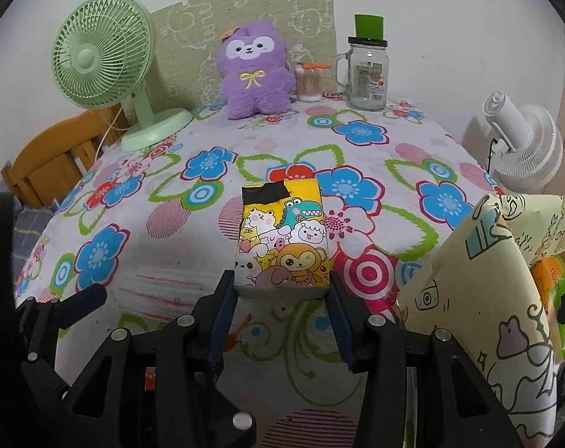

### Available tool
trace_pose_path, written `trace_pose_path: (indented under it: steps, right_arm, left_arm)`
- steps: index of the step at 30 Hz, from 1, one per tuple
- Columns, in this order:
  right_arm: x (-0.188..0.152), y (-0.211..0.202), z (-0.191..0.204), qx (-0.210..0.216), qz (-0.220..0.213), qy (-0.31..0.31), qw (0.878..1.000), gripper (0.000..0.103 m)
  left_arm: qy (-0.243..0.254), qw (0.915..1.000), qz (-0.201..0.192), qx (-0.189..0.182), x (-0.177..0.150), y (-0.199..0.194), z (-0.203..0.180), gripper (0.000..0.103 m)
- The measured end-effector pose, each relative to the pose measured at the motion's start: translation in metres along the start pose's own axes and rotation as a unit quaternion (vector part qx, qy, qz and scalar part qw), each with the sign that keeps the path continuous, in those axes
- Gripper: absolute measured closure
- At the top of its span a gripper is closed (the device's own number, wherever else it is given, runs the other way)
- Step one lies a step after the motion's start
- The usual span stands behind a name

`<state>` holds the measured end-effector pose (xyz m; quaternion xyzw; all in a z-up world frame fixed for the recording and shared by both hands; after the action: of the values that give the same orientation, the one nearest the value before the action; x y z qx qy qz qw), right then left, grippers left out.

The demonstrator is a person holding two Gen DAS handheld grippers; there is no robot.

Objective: Organize soft objects
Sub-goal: 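Grasp the yellow snack box with the right tool while the left tool grasps the clear straws, then lift the snack box and straws and carry both toward the patterned box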

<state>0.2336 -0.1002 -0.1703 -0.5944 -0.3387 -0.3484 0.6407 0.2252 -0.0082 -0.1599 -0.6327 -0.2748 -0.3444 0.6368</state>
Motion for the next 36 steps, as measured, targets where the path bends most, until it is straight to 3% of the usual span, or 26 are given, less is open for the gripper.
trace_pose_path:
  steps: [10, 14, 22, 36]
  right_arm:
    - [-0.003, 0.012, -0.010, 0.002, 0.025, 0.026, 0.999, 0.052]
    - [-0.004, 0.017, -0.010, 0.013, 0.042, 0.032, 0.999, 0.052]
    - [-0.006, 0.018, -0.005, 0.023, 0.052, 0.020, 0.998, 0.052]
    - [-0.018, -0.004, 0.037, 0.102, 0.060, -0.047, 0.992, 0.053]
  left_arm:
    - [-0.002, 0.9998, 0.016, -0.006, 0.002, 0.011, -0.004, 0.001]
    - [-0.002, 0.9997, 0.014, -0.021, 0.002, 0.009, -0.006, 0.008]
    - [0.005, 0.9998, 0.010, -0.019, 0.000, 0.005, -0.004, 0.011]
    - [0.004, 0.9999, 0.013, 0.005, -0.025, -0.024, 0.025, 0.000]
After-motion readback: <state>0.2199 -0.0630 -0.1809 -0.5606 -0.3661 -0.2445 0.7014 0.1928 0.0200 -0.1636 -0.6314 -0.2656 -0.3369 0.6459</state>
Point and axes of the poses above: each gripper's, at about its wrist camera, not at the fingertips, and y roughly the way its jaws point, z to its left, x to its top, the point moved 1 cm from there along y, roughly the way its jaws point, and after that the axes turned 13 degrees about -z, right-handed, at the moved point
